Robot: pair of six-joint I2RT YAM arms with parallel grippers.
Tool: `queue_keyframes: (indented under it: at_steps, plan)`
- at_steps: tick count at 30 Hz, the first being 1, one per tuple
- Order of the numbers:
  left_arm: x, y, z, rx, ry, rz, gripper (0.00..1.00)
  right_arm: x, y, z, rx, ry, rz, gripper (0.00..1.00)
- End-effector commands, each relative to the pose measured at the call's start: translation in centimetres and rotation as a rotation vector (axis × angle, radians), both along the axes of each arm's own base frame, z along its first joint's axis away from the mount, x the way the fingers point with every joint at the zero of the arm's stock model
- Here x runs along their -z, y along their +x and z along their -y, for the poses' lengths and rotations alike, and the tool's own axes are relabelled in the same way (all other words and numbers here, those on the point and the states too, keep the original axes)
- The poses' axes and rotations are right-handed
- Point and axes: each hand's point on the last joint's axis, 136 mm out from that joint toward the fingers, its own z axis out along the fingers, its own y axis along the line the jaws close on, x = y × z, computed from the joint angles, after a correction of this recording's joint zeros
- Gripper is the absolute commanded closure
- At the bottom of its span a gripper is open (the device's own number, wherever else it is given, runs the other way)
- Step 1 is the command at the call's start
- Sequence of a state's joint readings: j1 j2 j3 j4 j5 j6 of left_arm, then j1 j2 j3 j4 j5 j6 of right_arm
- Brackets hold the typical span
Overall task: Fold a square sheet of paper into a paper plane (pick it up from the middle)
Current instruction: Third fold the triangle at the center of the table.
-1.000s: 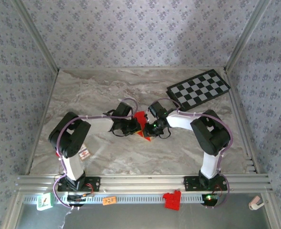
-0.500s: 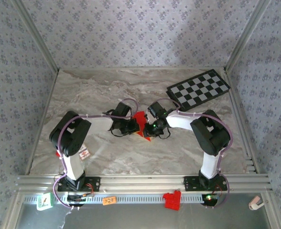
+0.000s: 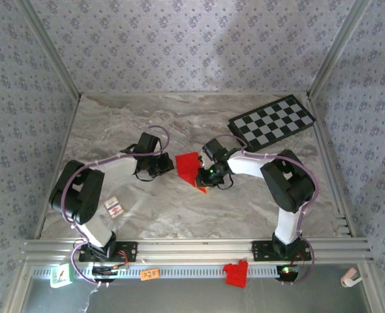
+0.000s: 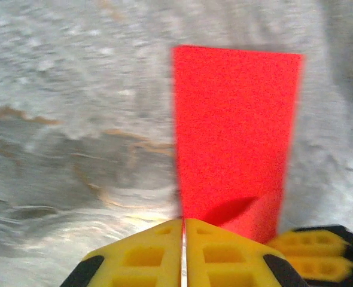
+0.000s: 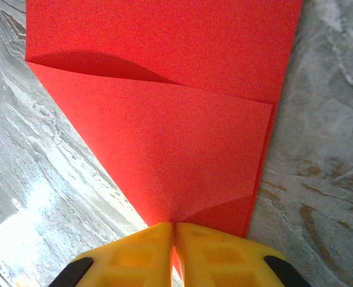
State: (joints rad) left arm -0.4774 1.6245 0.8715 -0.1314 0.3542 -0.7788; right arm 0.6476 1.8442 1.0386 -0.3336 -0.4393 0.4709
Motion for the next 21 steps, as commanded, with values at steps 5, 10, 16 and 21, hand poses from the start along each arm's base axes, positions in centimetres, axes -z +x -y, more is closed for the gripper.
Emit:
queue_keyframes:
  at_steps: [5,10,16,21]
  plan:
    - [-1.3,-0.9,4.9,0.064,-0.105,0.001,0.90,1.9,0.3,0.6,0.040,-0.060,-0.053,0.85]
    - [0.6,-1.3,6.2,0.095,-0.079,-0.051,0.91,1.5,0.4,0.4,0.032,-0.048,-0.045,0.85]
    - [2.9,-1.4,5.3,0.069,0.007,-0.104,0.94,0.5,0.6,0.1,0.024,-0.014,-0.017,0.85]
    - [4.7,-2.1,4.2,0.050,0.068,-0.145,0.96,-1.9,1.4,-1.0,0.002,0.075,0.057,0.84]
